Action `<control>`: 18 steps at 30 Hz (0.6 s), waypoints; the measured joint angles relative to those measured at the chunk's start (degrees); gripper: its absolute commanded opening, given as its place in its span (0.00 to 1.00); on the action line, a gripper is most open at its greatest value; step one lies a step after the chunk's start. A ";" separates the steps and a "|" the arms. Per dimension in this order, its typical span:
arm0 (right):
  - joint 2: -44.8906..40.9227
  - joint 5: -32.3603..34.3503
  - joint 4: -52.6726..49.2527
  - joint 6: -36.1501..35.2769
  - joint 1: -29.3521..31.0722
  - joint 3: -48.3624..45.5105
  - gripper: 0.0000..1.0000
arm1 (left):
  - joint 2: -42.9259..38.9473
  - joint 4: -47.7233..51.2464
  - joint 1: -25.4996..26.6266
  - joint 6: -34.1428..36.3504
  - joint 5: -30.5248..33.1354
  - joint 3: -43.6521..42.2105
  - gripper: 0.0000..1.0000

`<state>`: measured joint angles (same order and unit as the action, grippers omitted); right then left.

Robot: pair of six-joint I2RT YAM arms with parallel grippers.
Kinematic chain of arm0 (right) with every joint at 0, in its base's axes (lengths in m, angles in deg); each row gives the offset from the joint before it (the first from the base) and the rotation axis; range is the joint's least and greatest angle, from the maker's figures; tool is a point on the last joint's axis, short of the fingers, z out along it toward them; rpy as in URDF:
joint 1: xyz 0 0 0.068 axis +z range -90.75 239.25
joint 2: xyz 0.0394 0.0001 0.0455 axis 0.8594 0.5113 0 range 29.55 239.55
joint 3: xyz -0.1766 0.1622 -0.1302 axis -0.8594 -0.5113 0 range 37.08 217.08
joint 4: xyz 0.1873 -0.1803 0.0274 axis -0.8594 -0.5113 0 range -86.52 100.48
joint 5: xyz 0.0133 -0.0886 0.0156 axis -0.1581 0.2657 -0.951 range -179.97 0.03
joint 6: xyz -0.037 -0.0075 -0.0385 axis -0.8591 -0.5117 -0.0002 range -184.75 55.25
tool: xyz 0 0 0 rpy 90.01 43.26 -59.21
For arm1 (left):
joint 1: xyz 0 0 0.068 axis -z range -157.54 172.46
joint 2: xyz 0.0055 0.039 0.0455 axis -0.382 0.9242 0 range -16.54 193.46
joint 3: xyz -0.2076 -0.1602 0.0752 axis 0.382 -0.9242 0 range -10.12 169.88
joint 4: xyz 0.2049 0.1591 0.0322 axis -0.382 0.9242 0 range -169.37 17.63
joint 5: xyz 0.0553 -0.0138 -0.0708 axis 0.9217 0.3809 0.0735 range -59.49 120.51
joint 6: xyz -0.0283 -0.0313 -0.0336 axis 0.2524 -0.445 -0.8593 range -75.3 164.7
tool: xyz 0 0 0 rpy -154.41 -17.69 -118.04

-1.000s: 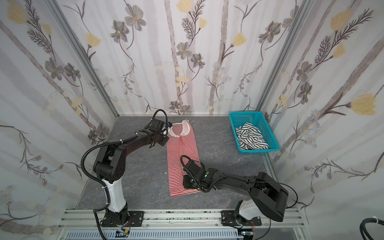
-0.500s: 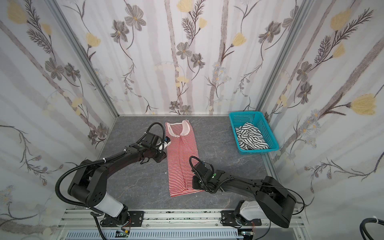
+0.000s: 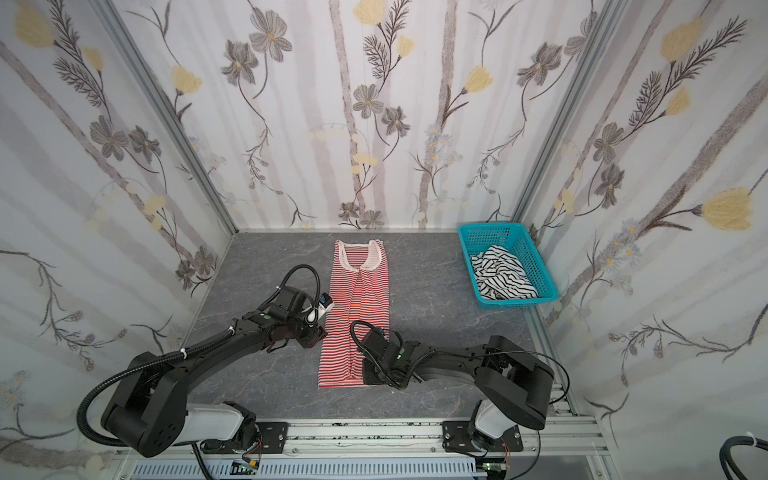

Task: Fold and stack the tank tops

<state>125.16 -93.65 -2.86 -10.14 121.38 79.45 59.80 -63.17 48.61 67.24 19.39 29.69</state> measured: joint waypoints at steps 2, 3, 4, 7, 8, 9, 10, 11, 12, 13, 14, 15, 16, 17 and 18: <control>-3.28 0.33 -0.92 0.35 -0.28 -0.17 0.63 | -1.86 0.00 0.11 0.22 0.24 -1.42 0.64; -5.07 0.70 -0.94 0.37 -0.37 -0.57 0.63 | -2.36 -0.04 0.31 0.42 0.90 -1.99 0.64; -6.56 0.92 -0.96 0.57 -0.59 -1.14 0.63 | -2.54 -0.15 0.55 0.90 1.60 -2.54 0.64; -8.55 1.07 -1.16 2.16 -1.22 -3.91 0.63 | -2.97 -0.11 0.98 1.49 3.37 -4.15 0.64; -9.03 1.07 -1.57 2.58 -1.46 -5.07 0.63 | -3.30 -0.02 1.01 1.49 3.72 -4.50 0.64; -9.55 1.09 -1.88 3.26 -1.68 -6.32 0.63 | -3.80 -0.07 1.01 1.49 3.85 -4.85 0.64; -10.12 1.09 -1.79 3.85 -1.84 -7.56 0.63 | -4.37 -0.07 1.03 1.49 3.87 -5.14 0.64; -10.78 1.07 -1.77 4.39 -1.97 -8.68 0.62 | -4.85 -0.04 1.03 1.46 4.04 -5.33 0.64; -11.39 1.05 -1.57 4.96 -2.12 -9.68 0.62 | -5.18 -0.09 1.03 1.46 4.02 -5.40 0.64; -11.93 0.98 -1.25 5.44 -2.21 -10.49 0.62 | -5.27 -0.20 1.09 1.44 4.04 -5.46 0.64; -12.31 0.79 -0.66 5.84 -2.34 -11.15 0.62 | -5.29 -0.20 1.14 1.42 4.04 -5.60 0.64; -12.63 0.57 0.20 6.27 -2.49 -11.69 0.60 | -5.31 -0.11 1.14 1.40 4.20 -5.70 0.64; -12.74 0.15 1.31 6.47 -2.51 -12.13 0.58 | -5.31 -0.09 1.14 1.25 4.48 -5.70 0.64; -12.68 -0.17 2.23 6.82 -2.54 -12.37 0.55 | -5.31 -0.13 1.14 1.25 4.48 -5.70 0.64; -12.46 -0.68 3.02 6.93 -2.51 -12.52 0.51 | -5.31 -0.13 1.14 1.20 4.52 -5.70 0.64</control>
<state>112.71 -94.33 0.16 -3.21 118.86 66.92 54.49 -63.30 49.74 68.45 23.92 23.98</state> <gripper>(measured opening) 0.574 0.642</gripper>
